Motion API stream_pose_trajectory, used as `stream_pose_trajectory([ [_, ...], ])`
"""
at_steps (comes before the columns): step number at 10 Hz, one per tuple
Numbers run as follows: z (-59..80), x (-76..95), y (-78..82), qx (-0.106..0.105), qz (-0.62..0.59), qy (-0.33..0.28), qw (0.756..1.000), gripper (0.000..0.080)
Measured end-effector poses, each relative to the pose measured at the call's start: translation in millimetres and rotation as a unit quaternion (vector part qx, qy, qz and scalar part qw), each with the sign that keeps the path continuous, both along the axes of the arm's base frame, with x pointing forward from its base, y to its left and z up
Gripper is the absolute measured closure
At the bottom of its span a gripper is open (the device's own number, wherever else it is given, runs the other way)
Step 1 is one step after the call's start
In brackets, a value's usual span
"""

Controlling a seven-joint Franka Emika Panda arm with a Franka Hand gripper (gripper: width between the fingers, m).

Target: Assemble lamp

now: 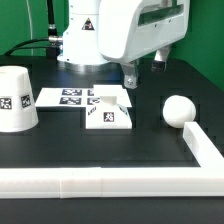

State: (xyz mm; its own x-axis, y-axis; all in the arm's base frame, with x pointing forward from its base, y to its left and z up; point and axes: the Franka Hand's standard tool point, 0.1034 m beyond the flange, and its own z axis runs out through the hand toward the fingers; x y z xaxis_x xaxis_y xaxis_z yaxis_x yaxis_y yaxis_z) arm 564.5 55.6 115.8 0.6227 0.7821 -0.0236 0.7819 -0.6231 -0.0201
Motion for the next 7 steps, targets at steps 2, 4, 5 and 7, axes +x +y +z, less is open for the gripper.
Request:
stream_pose_trajectory([
  [2, 0.0, 0.0, 0.0, 0.0, 0.0, 0.0, 1.0, 0.01],
  [4, 0.0, 0.0, 0.0, 0.0, 0.0, 0.0, 1.0, 0.01],
  [5, -0.1, -0.1, -0.1, 0.0, 0.0, 0.0, 1.0, 0.01],
  [7, -3.1, -21.6, -14.5, -0.002, 0.008, -0.006, 1.0, 0.01],
])
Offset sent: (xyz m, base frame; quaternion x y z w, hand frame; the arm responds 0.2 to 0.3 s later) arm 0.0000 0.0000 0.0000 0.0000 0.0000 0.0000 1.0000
